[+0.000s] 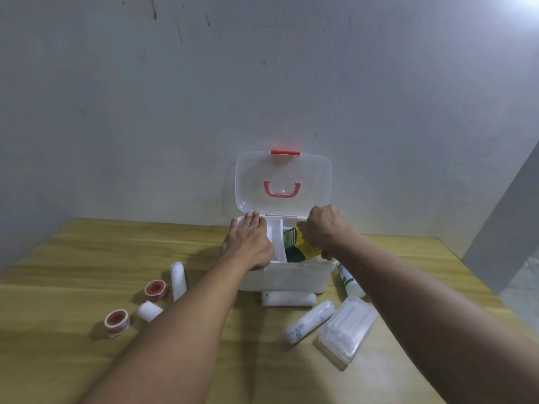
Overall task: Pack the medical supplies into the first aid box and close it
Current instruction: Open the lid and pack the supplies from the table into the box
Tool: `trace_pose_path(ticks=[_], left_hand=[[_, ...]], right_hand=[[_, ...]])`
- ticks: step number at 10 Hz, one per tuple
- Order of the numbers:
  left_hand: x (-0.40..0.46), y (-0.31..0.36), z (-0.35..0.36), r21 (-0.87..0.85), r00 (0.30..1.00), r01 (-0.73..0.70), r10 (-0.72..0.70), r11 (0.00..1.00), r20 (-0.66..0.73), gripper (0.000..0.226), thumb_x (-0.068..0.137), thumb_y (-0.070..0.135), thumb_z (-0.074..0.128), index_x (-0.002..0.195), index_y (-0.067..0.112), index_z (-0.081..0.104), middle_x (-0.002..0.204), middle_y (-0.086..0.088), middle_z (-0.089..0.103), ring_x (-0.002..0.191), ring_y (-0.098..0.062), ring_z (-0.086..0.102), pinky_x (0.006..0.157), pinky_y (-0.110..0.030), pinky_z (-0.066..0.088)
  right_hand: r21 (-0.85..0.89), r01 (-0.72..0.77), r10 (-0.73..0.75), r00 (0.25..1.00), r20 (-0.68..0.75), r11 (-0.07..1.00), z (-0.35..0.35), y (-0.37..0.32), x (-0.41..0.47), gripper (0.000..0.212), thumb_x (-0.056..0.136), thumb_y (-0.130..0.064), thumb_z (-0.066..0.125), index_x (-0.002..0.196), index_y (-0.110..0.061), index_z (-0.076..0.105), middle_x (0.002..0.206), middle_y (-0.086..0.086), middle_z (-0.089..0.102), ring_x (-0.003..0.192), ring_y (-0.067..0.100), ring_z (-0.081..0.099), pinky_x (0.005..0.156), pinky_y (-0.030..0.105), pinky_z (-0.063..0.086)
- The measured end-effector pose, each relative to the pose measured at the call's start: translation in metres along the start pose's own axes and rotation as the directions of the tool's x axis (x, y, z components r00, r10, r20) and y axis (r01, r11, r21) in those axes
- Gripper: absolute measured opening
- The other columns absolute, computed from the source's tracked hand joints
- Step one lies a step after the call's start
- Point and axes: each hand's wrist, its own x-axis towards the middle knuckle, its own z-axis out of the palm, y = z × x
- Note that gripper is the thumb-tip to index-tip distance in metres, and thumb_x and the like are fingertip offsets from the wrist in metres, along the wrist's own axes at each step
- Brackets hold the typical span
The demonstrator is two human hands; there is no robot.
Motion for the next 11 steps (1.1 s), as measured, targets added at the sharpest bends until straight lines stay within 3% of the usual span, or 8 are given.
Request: trace_pose_path(ticks=[2, 3, 6, 7, 8, 9, 10, 11], left_hand=[[0.000, 0.000, 0.000, -0.016, 1.000, 0.000, 0.000, 1.000, -0.008, 0.062, 0.097, 0.022, 0.026, 0.152, 0.008, 0.002, 0.162, -0.009, -0.003, 0.150, -0.022, -0.002, 0.121, -0.044, -0.001], [0.000, -0.001, 0.001, -0.016, 1.000, 0.001, -0.002, 1.000, -0.006, 0.062, 0.096, 0.023, 0.025, 0.152, 0.008, 0.002, 0.162, -0.009, -0.003, 0.150, -0.021, -0.002, 0.121, -0.044, -0.001], [-0.001, 0.000, 0.001, -0.006, 1.000, 0.001, -0.001, 1.000, -0.009, 0.062, 0.097, 0.024, 0.027, 0.152, 0.008, 0.003, 0.162, -0.009, -0.003, 0.150, -0.022, -0.002, 0.121, -0.044, 0.000], [-0.001, 0.000, 0.000, -0.005, 1.000, 0.003, -0.003, 1.000, -0.008, 0.062, 0.097, 0.023, 0.026, 0.152, 0.008, 0.003, 0.162, -0.008, -0.003, 0.150, -0.021, -0.002, 0.122, -0.044, -0.001], [-0.002, 0.000, -0.001, -0.001, 1.000, 0.003, -0.003, 1.000, -0.007, 0.062, 0.096, 0.022, 0.026, 0.152, 0.007, 0.003, 0.162, -0.009, -0.003, 0.150, -0.021, -0.002, 0.122, -0.044, 0.000], [-0.001, 0.000, -0.001, 0.002, 1.000, 0.003, -0.003, 1.000, -0.012, 0.062, 0.096, 0.022, 0.026, 0.152, 0.007, 0.003, 0.162, -0.009, -0.002, 0.150, -0.021, -0.002, 0.122, -0.045, 0.000], [-0.002, 0.000, 0.000, 0.001, 1.000, 0.002, -0.002, 1.000, -0.010, 0.062, 0.097, 0.022, 0.027, 0.152, 0.008, 0.003, 0.162, -0.009, -0.002, 0.150, -0.022, -0.002, 0.122, -0.045, 0.000], [-0.002, 0.000, 0.001, 0.001, 1.000, 0.002, -0.002, 1.000, -0.008, 0.062, 0.096, 0.022, 0.026, 0.152, 0.007, 0.003, 0.162, -0.009, -0.002, 0.150, -0.021, -0.002, 0.122, -0.045, 0.000]], right_hand=[[0.030, -0.003, 0.000, 0.994, 0.110, 1.000, -0.003, -0.001, 0.002, 0.006, 0.088, -0.002, 0.057, 0.082, -0.001, 0.057, 0.070, 0.015, 0.067, 0.057, 0.028, 0.070, 0.058, 0.039, 0.062], [0.068, -0.027, 0.014, 0.983, 0.184, 0.997, -0.004, 0.001, -0.001, 0.019, 0.087, 0.003, 0.054, 0.074, -0.005, 0.044, 0.065, 0.014, 0.067, 0.044, 0.021, 0.062, 0.051, 0.031, 0.056], [-0.024, 0.091, -0.083, 0.973, 0.215, 0.996, 0.005, -0.001, -0.012, 0.016, 0.085, 0.006, 0.048, 0.096, 0.007, 0.060, 0.086, 0.020, 0.058, 0.095, 0.037, 0.067, 0.078, 0.037, 0.058], [0.010, 0.064, -0.065, 0.969, 0.238, 0.998, 0.005, -0.004, -0.010, 0.019, 0.085, 0.003, 0.049, 0.068, -0.003, 0.046, 0.081, 0.017, 0.059, 0.094, 0.037, 0.068, 0.062, 0.034, 0.053], [0.131, 0.047, -0.081, 0.960, 0.268, 0.990, 0.005, -0.003, -0.004, 0.010, 0.085, -0.001, 0.058, 0.094, -0.001, 0.063, 0.109, 0.019, 0.067, 0.099, 0.033, 0.068, 0.059, 0.028, 0.052], [0.221, 0.037, -0.100, 0.954, 0.282, 0.975, 0.008, 0.004, -0.002, 0.035, 0.085, 0.004, 0.058, 0.120, 0.003, 0.060, 0.117, 0.020, 0.065, 0.105, 0.034, 0.066, 0.073, 0.036, 0.059], [0.198, 0.088, -0.123, 0.977, 0.171, 0.976, 0.007, 0.012, 0.000, 0.038, 0.083, 0.007, 0.056, 0.120, -0.002, 0.061, 0.117, 0.019, 0.065, 0.105, 0.033, 0.064, 0.089, 0.042, 0.056], [0.277, 0.157, -0.167, 0.986, 0.015, 0.948, -0.004, 0.023, 0.002, 0.028, 0.084, 0.004, 0.054, 0.105, -0.010, 0.066, 0.110, 0.013, 0.067, 0.098, 0.032, 0.066, 0.086, 0.044, 0.056]])
